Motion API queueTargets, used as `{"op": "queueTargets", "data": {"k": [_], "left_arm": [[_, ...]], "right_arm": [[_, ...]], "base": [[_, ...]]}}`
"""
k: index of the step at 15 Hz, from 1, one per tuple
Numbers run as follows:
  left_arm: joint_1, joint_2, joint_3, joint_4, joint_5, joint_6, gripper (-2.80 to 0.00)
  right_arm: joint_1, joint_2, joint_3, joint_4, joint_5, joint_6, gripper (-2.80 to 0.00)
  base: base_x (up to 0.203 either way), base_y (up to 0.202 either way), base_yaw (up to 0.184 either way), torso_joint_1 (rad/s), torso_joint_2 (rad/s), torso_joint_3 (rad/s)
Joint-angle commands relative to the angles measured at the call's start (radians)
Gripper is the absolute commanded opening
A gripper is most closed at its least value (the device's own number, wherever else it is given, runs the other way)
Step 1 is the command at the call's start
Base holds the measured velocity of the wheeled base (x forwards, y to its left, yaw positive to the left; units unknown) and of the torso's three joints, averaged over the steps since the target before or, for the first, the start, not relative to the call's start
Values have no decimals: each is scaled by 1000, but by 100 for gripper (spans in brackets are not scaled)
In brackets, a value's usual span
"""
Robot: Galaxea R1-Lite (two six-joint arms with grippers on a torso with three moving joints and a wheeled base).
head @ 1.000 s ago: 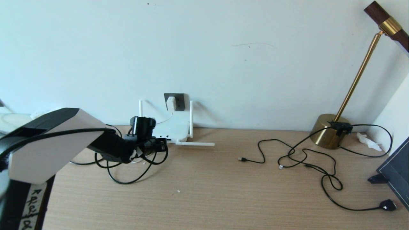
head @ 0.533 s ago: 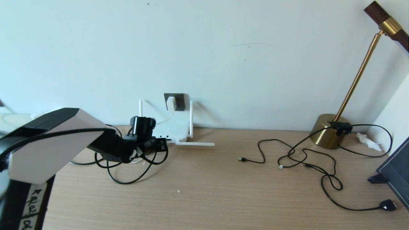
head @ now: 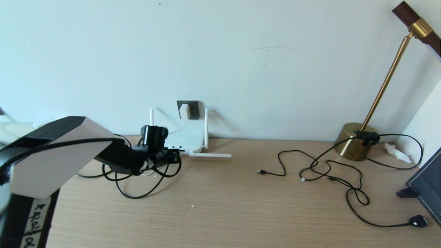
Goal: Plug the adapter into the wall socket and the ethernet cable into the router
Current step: Plug cable into router interface
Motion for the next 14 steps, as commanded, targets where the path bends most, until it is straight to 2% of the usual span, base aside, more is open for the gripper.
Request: {"op": "queueTargets", "data": {"k": [1,14], "left_arm": [[-1,-4,5,-1,1,-1,-280],[-9,-10,20,-4,3,-1,-280]], "right_arm": [[1,0,0,-1,0,0,-280],[1,1,0,-1,0,0,-280]], "base": [[0,0,0,0,0,0],[0,0,0,0,0,0]]}}
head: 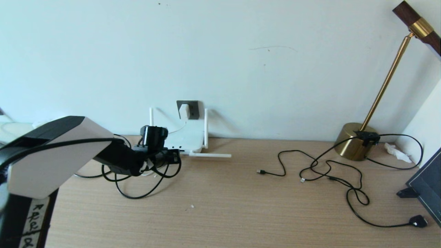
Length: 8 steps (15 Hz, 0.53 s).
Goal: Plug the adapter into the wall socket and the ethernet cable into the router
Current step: Plug cable into router interface
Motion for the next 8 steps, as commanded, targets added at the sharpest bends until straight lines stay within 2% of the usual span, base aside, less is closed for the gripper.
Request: {"op": "queueTargets", "data": {"k": [1,8], "left_arm": [[-1,-2,3,-2,2,-1,-280],[-2,-3,6,-2,2,-1,-280]], "right_arm": [[-1,0,0,0,0,0,-280],[1,0,0,0,0,0,-280]], "base": [[0,0,0,0,0,0],[0,0,0,0,0,0]]}}
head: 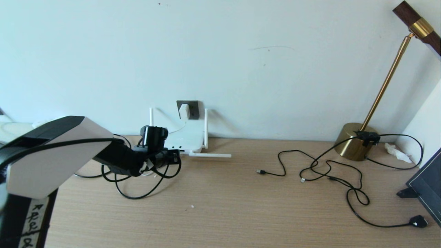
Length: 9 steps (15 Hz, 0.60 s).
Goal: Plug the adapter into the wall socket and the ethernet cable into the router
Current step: Plug cable into router interface
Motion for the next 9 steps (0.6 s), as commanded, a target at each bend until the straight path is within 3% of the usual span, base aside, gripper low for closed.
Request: {"op": "queueTargets", "data": {"k": [1,9], "left_arm": [[1,0,0,-3,1,-1,-280],[-4,2,-2,-4,1,-1,-280]], "right_arm": [[1,0,0,-1,0,0,-280],[1,0,0,-1,0,0,-280]], "base": [[0,0,0,0,0,0],[0,0,0,0,0,0]]}}
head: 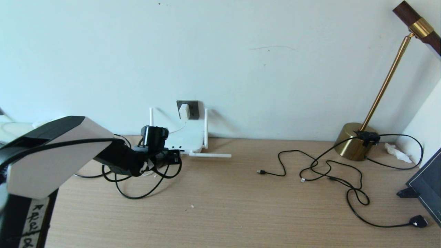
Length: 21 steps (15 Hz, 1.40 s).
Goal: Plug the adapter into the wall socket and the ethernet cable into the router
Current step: Plug cable into router interface
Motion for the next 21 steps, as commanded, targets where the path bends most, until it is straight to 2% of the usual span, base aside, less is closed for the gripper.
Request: {"op": "queueTargets", "data": {"k": [1,21], "left_arm": [[0,2,-1,-4,1,-1,-280],[13,8,-11,-5,1,0,-280]], "right_arm": [[1,0,0,0,0,0,-280],[1,0,0,0,0,0,-280]], "base": [[0,0,0,0,0,0],[0,0,0,0,0,0]]}}
